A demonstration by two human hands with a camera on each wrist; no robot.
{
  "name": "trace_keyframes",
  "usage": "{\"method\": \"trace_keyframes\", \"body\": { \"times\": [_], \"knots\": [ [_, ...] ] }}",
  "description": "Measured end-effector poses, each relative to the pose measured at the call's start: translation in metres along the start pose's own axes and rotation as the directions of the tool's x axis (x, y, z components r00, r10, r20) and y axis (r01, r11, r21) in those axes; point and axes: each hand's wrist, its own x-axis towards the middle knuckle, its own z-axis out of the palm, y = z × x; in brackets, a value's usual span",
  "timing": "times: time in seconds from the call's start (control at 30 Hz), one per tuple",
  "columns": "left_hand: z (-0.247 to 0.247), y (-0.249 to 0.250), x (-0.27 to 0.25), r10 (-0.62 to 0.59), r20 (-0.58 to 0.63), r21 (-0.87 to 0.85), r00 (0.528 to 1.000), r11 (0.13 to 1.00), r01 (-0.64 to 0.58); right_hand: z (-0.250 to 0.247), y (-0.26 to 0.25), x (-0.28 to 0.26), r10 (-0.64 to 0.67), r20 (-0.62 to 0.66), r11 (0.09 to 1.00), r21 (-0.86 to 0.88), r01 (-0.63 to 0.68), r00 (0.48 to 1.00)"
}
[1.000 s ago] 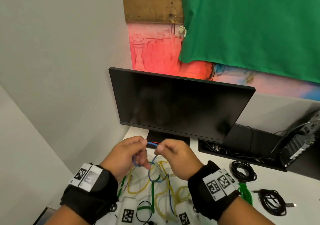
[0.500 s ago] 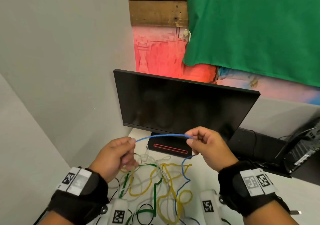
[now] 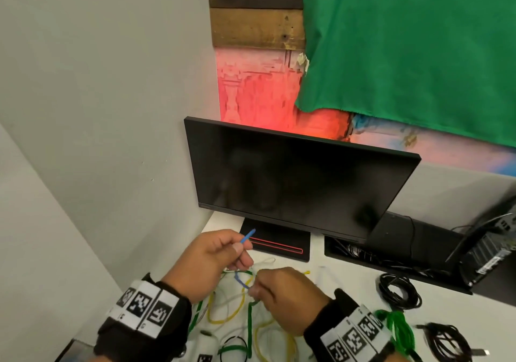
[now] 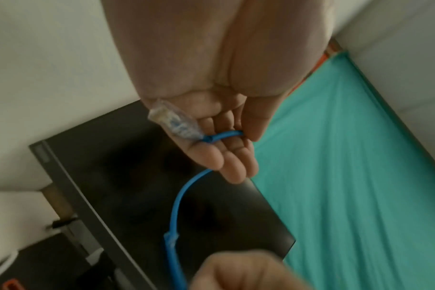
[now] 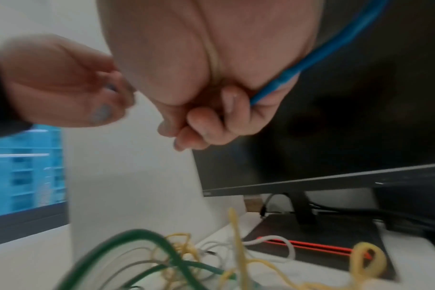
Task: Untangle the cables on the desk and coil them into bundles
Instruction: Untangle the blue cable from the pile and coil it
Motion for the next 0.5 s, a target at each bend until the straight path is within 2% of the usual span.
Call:
{"method": "trace_keyframes", "body": {
  "times": [0.07, 0.13, 0.2, 0.3, 0.4, 0.5],
  "knots": [
    [0.001, -0.002, -0.002, -0.002, 0.017, 0.011, 1.000, 1.000, 0.002, -0.006, -0.012, -0.002, -0.089, -0.069, 0.989, 0.110, 0.097, 0.994],
    [-0.001, 0.001, -0.002, 0.004, 0.003, 0.018, 1.000, 1.000, -0.004, -0.011, -0.018, -0.002, -0.113, -0.204, 0.977, 0.158, 0.146, 0.972],
    [-0.002, 0.005, 0.001, 0.007, 0.014, 0.050, 1.000, 0.999, -0.008, -0.012, -0.021, -0.001, -0.110, -0.328, 0.969, 0.175, 0.174, 0.938],
    [-0.001, 0.009, 0.005, -0.054, 0.102, 0.135, 0.993, 0.990, 0.039, -0.011, -0.020, 0.003, -0.044, -0.469, 0.964, 0.213, 0.161, 0.882],
    [0.000, 0.011, 0.008, -0.106, 0.153, 0.239, 0.982, 0.969, 0.067, -0.013, -0.019, 0.008, 0.003, -0.521, 0.968, 0.214, 0.128, 0.853],
    [-0.002, 0.013, 0.013, -0.138, 0.181, 0.188, 0.974, 0.977, 0.103, -0.013, -0.021, 0.007, 0.016, -0.513, 0.969, 0.219, 0.113, 0.858]
  ]
}}
